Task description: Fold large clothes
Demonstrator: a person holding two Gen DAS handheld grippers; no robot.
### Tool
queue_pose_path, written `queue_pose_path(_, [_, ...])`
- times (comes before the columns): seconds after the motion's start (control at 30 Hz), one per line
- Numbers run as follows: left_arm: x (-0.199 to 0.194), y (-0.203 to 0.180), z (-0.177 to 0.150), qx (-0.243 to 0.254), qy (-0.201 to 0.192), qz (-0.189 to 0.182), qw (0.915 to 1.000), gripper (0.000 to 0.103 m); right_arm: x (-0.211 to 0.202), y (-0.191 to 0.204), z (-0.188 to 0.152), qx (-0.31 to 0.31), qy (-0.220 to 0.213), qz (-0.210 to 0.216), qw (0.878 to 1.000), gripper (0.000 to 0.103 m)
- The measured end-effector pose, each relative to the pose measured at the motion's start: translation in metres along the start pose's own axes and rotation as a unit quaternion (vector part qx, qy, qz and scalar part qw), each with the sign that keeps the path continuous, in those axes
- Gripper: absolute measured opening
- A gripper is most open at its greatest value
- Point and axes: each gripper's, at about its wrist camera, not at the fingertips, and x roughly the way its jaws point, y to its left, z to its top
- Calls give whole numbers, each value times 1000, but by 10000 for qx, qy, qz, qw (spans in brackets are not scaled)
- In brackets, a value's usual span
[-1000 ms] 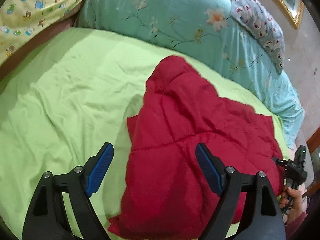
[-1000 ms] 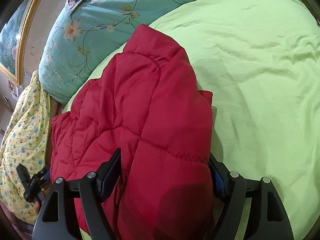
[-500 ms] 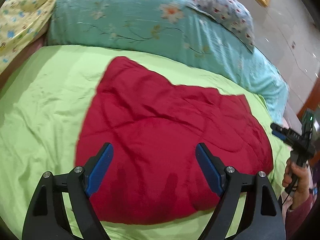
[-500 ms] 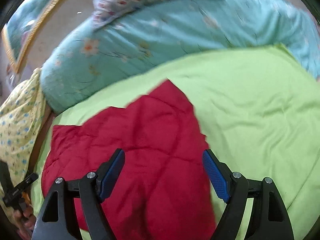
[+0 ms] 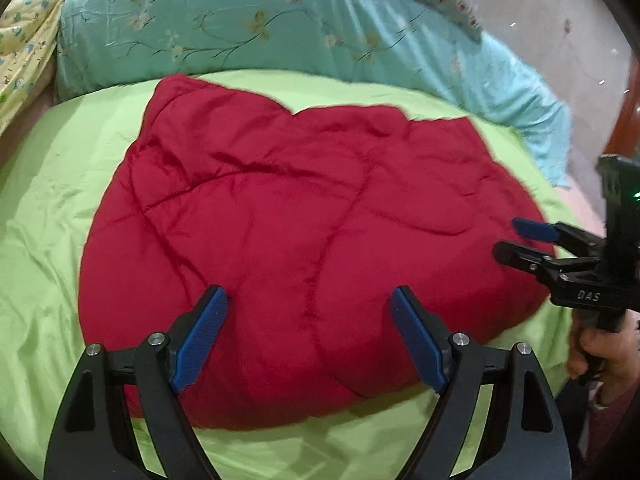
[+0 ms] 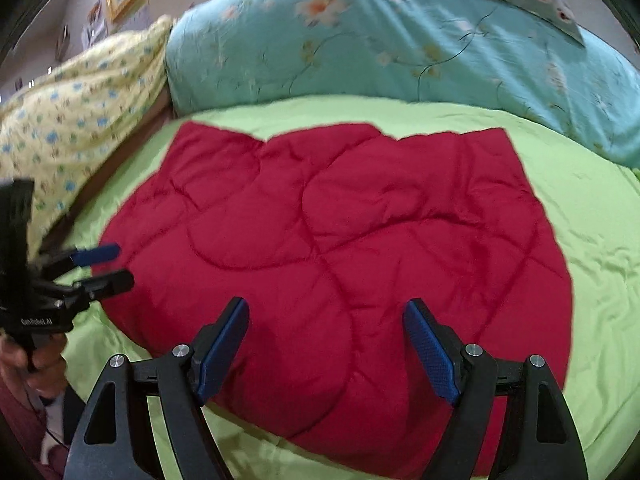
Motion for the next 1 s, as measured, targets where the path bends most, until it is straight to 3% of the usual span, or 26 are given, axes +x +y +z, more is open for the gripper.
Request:
queue_pose_path(0.3, [30, 26, 18, -459, 185, 185, 9986, 86, 35, -28, 19, 421, 167, -266, 9986, 84])
queue_pose_path(0.57, [52, 41, 45, -789, 251, 562, 9950, 87, 50, -55, 39, 799, 289, -465, 9953, 84])
queue_pose_path(0.77, [83, 70, 81, -1249, 540, 949, 9861, 87, 54, -71, 49, 997, 269, -531, 9932, 84])
queue_pose_path(1.0, [109, 100, 81, -1696, 718, 1089, 9768, 87, 57, -105, 38, 1518, 28, -483, 9872, 84])
